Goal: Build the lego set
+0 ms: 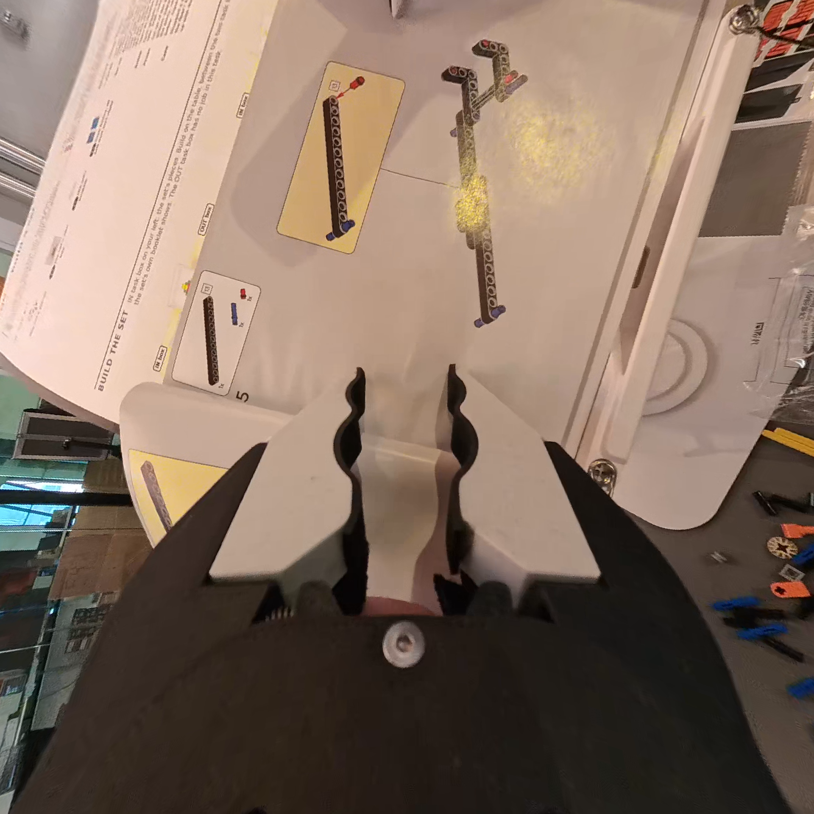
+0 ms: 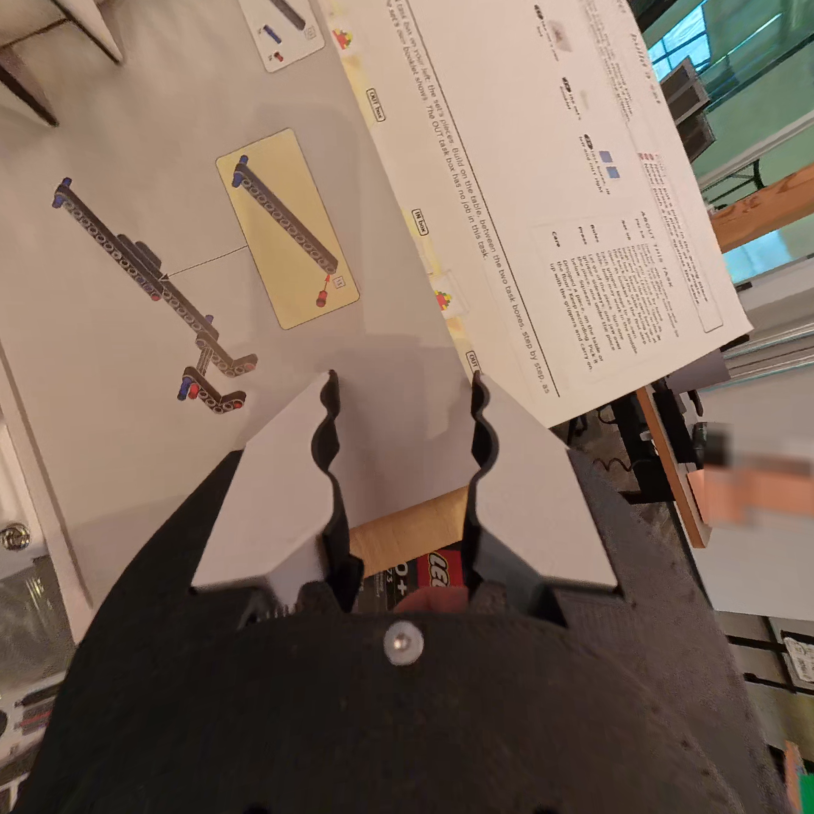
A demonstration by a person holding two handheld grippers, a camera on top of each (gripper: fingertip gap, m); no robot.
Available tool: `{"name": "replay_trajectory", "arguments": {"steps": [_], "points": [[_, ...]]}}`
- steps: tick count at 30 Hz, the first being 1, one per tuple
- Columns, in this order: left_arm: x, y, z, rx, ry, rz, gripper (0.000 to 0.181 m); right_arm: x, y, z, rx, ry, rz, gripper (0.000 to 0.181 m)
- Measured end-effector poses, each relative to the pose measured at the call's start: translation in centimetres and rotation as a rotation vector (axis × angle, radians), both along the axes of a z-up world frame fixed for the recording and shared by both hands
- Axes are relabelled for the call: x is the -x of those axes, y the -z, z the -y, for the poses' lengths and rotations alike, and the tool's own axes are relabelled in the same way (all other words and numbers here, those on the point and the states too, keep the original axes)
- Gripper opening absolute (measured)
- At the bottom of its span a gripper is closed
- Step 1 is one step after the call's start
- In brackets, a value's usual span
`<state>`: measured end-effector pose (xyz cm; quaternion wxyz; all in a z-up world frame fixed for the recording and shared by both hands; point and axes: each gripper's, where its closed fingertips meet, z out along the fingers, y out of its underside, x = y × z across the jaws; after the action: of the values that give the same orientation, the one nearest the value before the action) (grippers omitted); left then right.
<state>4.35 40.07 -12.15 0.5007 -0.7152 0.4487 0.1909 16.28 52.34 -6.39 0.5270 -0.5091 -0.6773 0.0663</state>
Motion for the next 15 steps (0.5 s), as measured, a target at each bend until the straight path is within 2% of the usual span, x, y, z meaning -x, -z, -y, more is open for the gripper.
{"name": "replay_trajectory", "arguments": {"steps": [7, 12, 15], "points": [[0.00, 0.04, 0.10, -0.012, 0.010, 0.012, 0.036, -0.48, -0.43, -0.04, -0.116, 0.016, 0.080, 0.047], [-0.01, 0.08, 0.15, -0.016, 0.010, 0.014, 0.035, -0.68, -0.38, 0.06, -0.125, 0.032, 0.067, 0.049], [-0.02, 0.11, 0.17, -0.018, 0.012, 0.013, 0.035, -0.89, -0.47, 0.14, -0.113, 0.035, 0.038, 0.031]]}}
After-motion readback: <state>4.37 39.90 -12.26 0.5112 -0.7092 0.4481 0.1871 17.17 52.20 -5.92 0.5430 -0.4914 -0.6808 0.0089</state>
